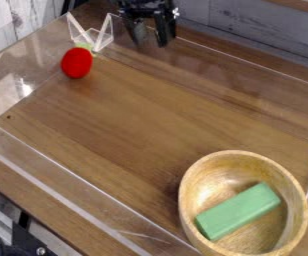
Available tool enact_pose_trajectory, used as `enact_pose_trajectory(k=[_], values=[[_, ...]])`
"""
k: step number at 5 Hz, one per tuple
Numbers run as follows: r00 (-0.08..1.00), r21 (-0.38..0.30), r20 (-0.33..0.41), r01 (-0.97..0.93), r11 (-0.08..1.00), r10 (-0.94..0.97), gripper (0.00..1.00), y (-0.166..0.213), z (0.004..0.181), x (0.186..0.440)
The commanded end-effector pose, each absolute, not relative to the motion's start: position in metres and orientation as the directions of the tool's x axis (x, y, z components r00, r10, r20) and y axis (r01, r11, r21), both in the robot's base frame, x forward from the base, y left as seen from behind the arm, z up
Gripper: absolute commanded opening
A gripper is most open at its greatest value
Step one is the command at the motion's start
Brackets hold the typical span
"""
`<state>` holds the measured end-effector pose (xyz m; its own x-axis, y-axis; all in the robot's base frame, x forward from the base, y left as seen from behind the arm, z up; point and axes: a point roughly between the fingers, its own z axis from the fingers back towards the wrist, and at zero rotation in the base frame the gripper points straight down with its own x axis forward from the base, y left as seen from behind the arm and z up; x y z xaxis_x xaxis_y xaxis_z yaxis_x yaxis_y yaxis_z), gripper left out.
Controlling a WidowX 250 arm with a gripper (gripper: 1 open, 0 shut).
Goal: Move the red object to the left side of the table
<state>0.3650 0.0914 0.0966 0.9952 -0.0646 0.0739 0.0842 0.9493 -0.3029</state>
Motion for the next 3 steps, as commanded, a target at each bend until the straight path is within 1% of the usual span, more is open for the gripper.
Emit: enact_pose_trajectory(k=[1, 2, 3], values=[[0.987, -0.286, 0.134, 0.124, 0.95, -0.088, 1.0, 0.109, 0.117, 0.37], [0.986, -0.296, 0.129, 0.142, 0.945, -0.108, 1.0, 0.122, 0.116, 0.37], [0.988, -0.312, 0.119, 0.127, 0.942, -0.094, 1.0, 0.117, 0.103, 0.366]])
